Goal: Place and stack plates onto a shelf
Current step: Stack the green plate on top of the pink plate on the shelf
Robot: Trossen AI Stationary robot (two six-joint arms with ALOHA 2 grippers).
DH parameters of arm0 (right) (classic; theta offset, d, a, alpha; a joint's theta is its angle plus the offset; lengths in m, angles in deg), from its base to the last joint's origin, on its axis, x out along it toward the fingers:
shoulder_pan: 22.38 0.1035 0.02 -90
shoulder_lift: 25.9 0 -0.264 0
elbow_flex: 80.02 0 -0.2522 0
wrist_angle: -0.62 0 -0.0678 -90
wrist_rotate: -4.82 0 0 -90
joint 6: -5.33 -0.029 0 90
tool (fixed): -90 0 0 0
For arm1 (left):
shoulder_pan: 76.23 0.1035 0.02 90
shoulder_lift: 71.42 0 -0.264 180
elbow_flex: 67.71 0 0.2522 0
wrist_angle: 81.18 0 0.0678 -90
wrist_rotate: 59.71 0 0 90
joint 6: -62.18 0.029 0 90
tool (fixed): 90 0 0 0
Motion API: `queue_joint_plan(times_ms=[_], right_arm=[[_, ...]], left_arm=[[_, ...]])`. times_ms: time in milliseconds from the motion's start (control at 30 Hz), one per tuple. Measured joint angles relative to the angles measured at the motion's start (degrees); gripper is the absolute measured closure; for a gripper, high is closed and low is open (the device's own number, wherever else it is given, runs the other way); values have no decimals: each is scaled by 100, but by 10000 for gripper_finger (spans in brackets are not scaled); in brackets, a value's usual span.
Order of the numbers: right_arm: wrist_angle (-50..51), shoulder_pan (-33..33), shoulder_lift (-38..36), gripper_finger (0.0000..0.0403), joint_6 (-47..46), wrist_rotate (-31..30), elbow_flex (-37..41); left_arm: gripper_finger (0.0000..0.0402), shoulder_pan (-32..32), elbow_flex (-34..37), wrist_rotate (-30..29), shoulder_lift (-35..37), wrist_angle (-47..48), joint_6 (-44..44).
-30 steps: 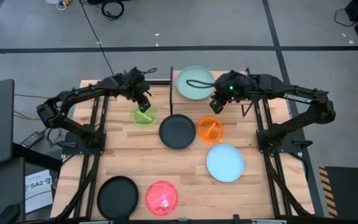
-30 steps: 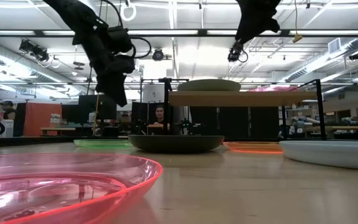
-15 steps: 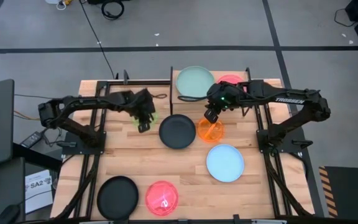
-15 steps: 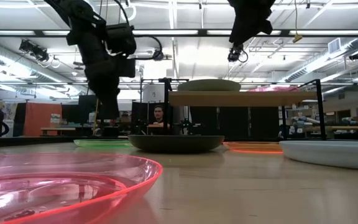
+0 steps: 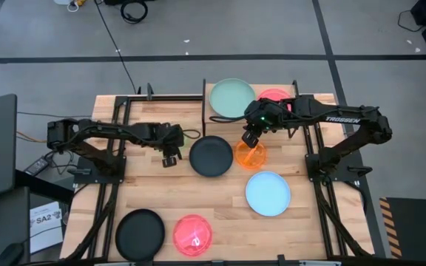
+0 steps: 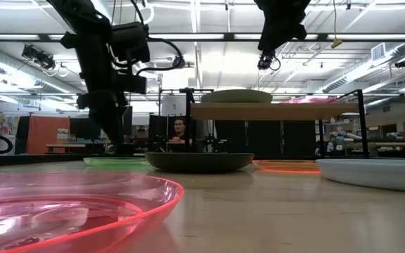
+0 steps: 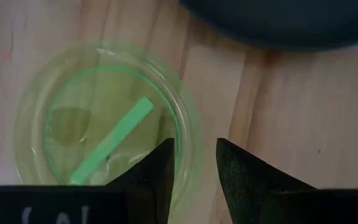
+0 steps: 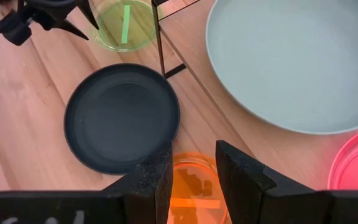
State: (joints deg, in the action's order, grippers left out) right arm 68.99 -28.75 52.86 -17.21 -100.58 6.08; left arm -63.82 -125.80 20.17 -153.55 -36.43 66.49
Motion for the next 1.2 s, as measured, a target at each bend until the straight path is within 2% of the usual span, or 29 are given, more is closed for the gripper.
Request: queue_joint_plan(times_ms=[267, 767, 1200], right_arm=[[0, 0, 0, 275, 16, 0, 0], [0, 0, 0, 275, 19, 2, 0], [-2, 0, 0, 275, 19, 2, 0]], left_arm=[[276, -145, 371, -214, -2, -310, -109], [276, -141, 996, -235, -4, -1633, -260], [276, -138, 1348, -529, -6, -1834, -224]])
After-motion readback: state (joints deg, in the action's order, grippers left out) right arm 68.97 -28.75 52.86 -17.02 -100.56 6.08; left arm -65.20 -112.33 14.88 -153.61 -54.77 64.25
